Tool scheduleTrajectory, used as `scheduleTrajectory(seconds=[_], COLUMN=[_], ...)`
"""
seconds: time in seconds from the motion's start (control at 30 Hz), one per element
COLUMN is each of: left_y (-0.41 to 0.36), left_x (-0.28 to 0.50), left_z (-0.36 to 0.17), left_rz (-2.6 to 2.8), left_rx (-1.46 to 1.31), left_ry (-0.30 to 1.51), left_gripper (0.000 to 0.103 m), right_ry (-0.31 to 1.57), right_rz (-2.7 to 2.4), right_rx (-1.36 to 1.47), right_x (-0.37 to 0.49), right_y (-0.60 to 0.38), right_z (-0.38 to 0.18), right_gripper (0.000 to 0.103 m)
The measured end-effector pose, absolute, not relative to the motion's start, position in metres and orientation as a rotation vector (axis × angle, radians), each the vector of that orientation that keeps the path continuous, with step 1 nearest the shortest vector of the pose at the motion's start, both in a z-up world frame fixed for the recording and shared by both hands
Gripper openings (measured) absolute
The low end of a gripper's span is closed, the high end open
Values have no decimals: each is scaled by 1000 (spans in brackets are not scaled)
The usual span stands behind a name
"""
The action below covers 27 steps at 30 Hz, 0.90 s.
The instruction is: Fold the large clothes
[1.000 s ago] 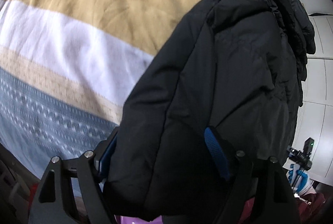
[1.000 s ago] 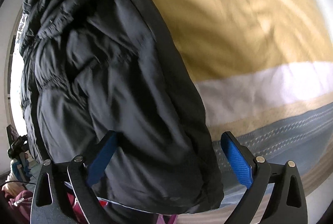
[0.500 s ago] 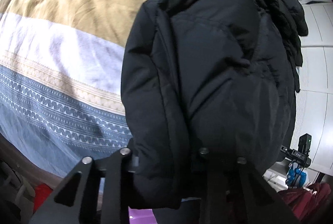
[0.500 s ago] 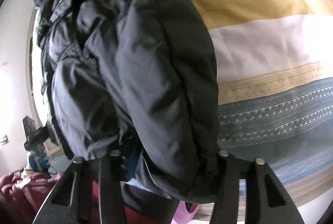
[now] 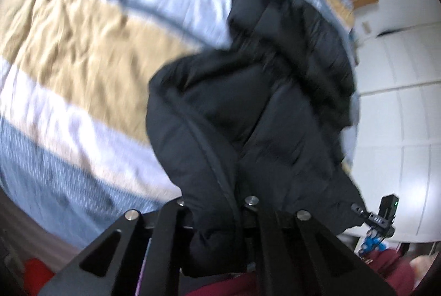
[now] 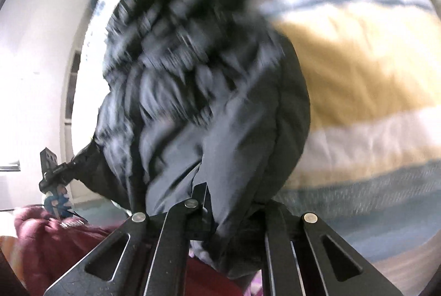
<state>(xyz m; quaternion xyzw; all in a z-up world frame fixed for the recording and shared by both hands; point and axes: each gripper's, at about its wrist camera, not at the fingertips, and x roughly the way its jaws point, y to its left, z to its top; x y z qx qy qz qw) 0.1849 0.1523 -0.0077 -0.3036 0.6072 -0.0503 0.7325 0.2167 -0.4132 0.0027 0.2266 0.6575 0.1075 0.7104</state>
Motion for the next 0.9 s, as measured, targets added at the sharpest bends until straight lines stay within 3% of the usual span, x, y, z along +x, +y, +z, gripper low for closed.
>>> scheduleTrajectory(seconds=[0.53, 0.9], left_y=[213, 205], left_x=[360, 514], left_z=[117, 91], left_rz=[-225, -177], left_rx=[-752, -762], left_ry=[953, 951], left_gripper=[8, 8], right_ry=[1071, 1035], right_rz=[203, 22], right_rx=[477, 711], right_x=[373, 505], right_y=[-434, -457], right_z=[115, 90], right_gripper=[8, 8])
